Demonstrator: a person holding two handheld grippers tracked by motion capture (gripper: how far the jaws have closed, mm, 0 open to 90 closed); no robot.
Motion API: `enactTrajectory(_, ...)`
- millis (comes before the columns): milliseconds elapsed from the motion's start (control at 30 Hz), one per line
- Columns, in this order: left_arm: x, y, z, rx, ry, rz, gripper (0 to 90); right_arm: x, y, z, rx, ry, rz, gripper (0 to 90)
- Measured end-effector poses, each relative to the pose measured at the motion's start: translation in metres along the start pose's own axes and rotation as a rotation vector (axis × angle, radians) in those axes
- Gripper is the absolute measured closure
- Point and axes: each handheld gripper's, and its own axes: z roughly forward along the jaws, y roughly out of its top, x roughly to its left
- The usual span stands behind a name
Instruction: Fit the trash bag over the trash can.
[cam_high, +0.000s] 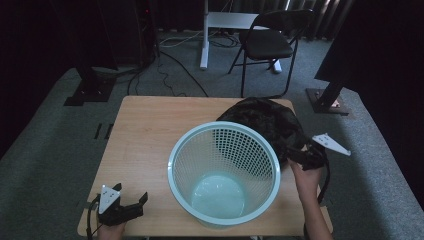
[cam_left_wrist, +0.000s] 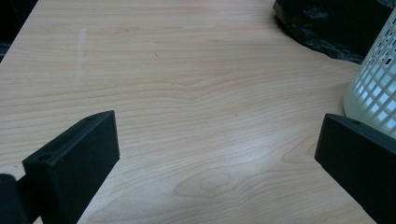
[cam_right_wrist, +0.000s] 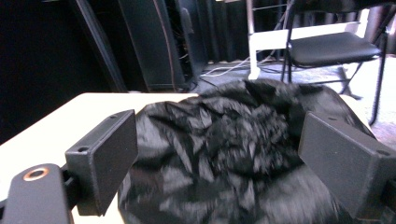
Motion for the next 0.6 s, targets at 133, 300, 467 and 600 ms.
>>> enactTrajectory(133,0.000,-0.002,-0.001,0.000,0.005,-0.004,0.1,0.000,0.018,0.024,0.026,0.005,-0.020,11.3)
enactTrajectory(300,0.001,-0.004,-0.005,0.000,0.010,-0.012,0.1,0.003,0.028,0.054,0.065,0.014,-0.041,11.3)
enactTrajectory(467,0.002,-0.007,-0.008,0.007,0.015,-0.011,0.1,0.007,0.031,0.079,0.093,0.010,-0.051,11.3)
enactTrajectory(600,0.002,-0.009,-0.011,0.003,0.022,-0.014,0.1,0.007,0.032,0.096,0.115,-0.001,-0.054,11.3)
